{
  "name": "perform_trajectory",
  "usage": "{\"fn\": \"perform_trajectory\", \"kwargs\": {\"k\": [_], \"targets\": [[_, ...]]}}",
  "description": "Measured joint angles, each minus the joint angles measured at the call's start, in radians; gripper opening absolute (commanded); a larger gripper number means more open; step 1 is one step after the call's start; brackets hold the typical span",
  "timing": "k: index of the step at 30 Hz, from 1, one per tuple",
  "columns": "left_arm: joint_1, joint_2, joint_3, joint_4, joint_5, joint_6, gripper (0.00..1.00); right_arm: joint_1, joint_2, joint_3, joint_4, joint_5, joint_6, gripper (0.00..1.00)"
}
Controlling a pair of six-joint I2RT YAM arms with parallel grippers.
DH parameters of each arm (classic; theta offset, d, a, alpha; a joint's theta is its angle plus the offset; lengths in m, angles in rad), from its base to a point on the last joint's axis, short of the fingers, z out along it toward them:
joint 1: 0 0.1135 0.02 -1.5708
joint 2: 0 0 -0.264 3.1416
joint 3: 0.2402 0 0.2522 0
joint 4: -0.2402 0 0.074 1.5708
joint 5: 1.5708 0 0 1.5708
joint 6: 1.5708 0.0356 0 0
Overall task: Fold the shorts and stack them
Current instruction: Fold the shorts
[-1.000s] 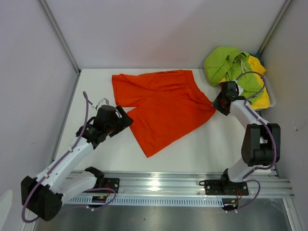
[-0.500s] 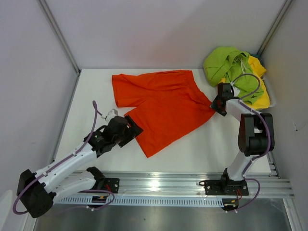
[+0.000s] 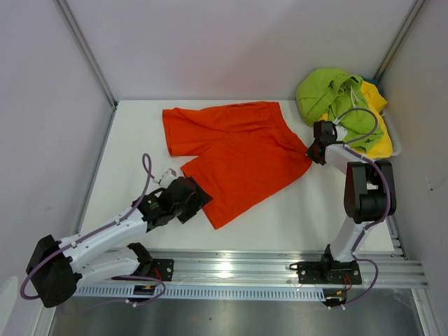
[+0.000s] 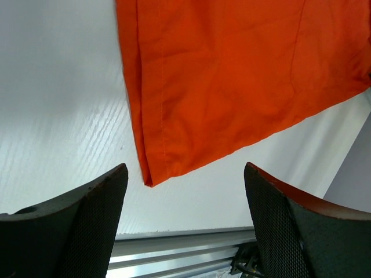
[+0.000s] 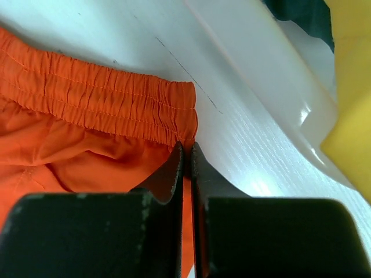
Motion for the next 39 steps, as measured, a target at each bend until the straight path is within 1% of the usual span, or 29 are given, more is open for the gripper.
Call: {"fn": "perform_trajectory", "kwargs": {"k": [2,4,9,10,12,17,26,30,34,39], "targets": [[-0.029,0.021,-0.004,0.001,0.001,-0.024,0.82,0.005,-0.004,-0.009,0.01,0.002,0.018,0.0],[-0.066,0.037,-0.005,0.002,0.0,-0.047,0.81,0.01,-0.036,-0.055,0.032,0.009,0.044,0.0],[-0.167,0.047,-0.004,-0.02,-0.021,-0.114,0.79,0.043,-0.191,-0.23,0.052,0.035,0.134,0.0],[-0.19,0.047,-0.004,-0.026,-0.027,-0.134,0.76,0.052,-0.217,-0.257,0.056,0.041,0.15,0.0],[-0.235,0.046,-0.005,-0.032,-0.038,-0.175,0.73,0.079,-0.283,-0.317,0.055,0.063,0.2,0.0],[-0.32,0.018,-0.047,-0.037,-0.076,-0.287,0.73,0.169,-0.407,-0.396,0.029,0.144,0.32,0.0],[-0.339,-0.016,-0.146,-0.095,-0.119,-0.435,0.71,0.264,-0.556,-0.456,-0.041,0.238,0.499,0.0],[-0.34,-0.029,-0.168,-0.147,-0.157,-0.506,0.6,0.276,-0.577,-0.483,-0.056,0.255,0.54,0.0],[-0.34,-0.062,-0.177,-0.19,-0.207,-0.573,0.6,0.285,-0.589,-0.515,-0.06,0.268,0.576,0.0],[-0.341,-0.105,-0.189,-0.248,-0.274,-0.612,0.6,0.294,-0.632,-0.556,-0.065,0.28,0.611,0.0]]}}
